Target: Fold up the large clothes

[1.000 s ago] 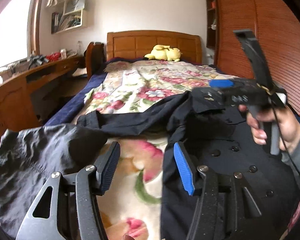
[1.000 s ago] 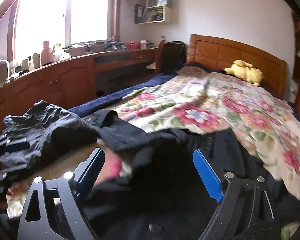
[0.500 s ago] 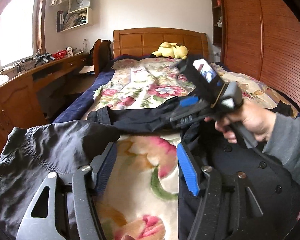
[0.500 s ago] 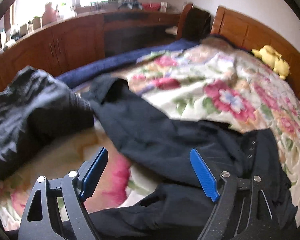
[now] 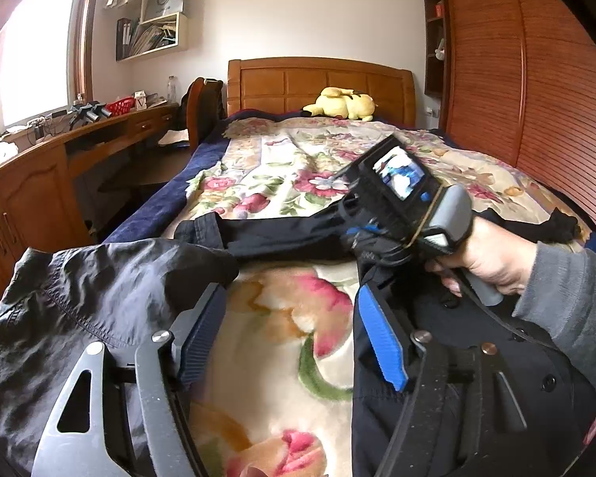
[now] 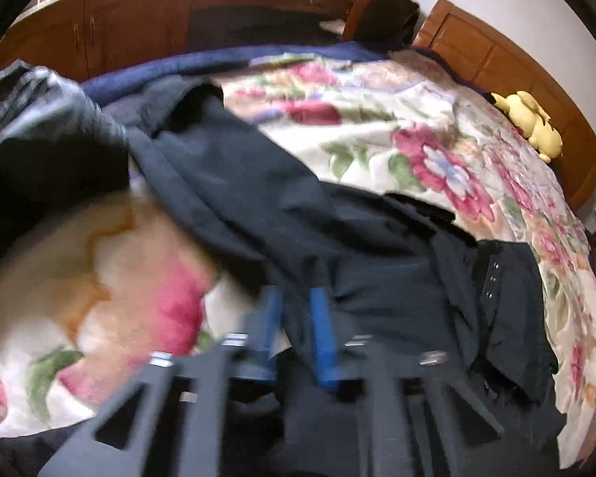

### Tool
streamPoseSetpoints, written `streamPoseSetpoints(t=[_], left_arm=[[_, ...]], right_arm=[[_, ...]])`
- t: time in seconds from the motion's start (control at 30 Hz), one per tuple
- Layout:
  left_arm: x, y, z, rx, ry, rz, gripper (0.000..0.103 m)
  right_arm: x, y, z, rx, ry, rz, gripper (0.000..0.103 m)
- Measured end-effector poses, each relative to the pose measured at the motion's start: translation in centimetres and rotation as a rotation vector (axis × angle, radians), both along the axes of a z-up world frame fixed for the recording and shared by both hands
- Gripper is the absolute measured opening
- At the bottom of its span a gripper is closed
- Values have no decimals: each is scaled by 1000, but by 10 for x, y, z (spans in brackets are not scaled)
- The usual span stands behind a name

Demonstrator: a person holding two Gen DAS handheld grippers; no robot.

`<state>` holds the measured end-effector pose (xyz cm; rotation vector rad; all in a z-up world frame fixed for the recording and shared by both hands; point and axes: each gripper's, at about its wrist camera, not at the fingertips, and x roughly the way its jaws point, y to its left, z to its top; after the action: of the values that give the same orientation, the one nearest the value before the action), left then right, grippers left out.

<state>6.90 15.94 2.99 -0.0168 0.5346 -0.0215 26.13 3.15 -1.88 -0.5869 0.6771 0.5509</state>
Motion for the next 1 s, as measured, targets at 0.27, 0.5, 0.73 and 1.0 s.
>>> streamPoseSetpoints(t=[0.27, 0.5, 0.73, 1.0], left_arm=[[-1, -13, 2, 6, -10, -22, 72], [-5, -29, 3, 1, -22, -58, 74], [-4, -36, 2, -13, -31, -67, 75], [-4, -31, 1, -12, -37, -53, 77]], right_arm=[[-34, -69, 63, 237, -155, -72, 4], [-78, -159, 58, 251, -147, -176, 4], [-100, -206, 14, 187, -46, -259, 4], [-123, -197, 45, 256, -93, -183, 32]])
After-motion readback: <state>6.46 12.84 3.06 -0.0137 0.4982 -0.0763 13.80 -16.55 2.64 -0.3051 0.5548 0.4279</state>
